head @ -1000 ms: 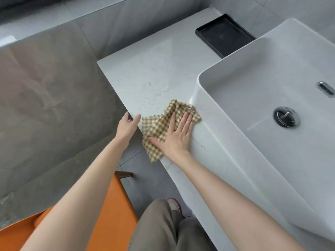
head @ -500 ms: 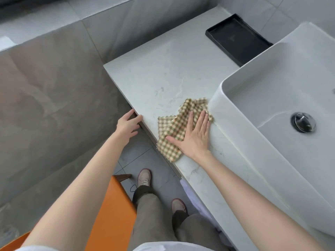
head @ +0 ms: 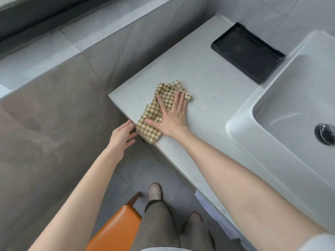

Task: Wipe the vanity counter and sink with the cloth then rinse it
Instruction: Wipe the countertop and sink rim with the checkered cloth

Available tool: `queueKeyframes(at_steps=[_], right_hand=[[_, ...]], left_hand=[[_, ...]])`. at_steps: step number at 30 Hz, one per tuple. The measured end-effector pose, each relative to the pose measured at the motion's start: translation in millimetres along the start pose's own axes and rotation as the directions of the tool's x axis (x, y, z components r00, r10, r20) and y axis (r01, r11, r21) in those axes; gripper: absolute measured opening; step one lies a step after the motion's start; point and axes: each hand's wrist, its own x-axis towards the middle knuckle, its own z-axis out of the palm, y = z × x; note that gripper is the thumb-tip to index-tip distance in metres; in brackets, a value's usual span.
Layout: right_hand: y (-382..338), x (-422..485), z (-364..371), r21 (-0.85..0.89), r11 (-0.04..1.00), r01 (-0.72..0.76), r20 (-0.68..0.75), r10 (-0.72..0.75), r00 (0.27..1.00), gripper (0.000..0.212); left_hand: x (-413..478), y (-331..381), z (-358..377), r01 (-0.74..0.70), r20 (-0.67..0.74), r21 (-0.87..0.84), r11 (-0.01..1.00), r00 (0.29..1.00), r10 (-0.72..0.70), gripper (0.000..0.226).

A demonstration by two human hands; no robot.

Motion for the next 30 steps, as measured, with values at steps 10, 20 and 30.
queueKeyframes(at_steps=[10,20,30], right_hand=[[96.5,-113.7,27.7,-0.009,0.999,0.051,0.098,-0.050,0.994,0.094],[116.6,-165.4,36.4,0.008,0.986,-0.169,0.113,0.167,0.979,0.105],[102.8,-141.0,48.4,0.016,0.993,-0.113,-0.076,0.114,0.991,0.082]], left_hand=[[-10.5,10.8,19.2,0.007,-0.033,0.069,0.998,0.999,-0.005,0.044],[-43.3,-9.3,51.1,-0.052,-0.094,0.079,0.996,0.994,0.060,0.051],[-83.9,-67.2,81.3,-0.013,0.100,0.235,0.972,0.995,-0.011,0.056]])
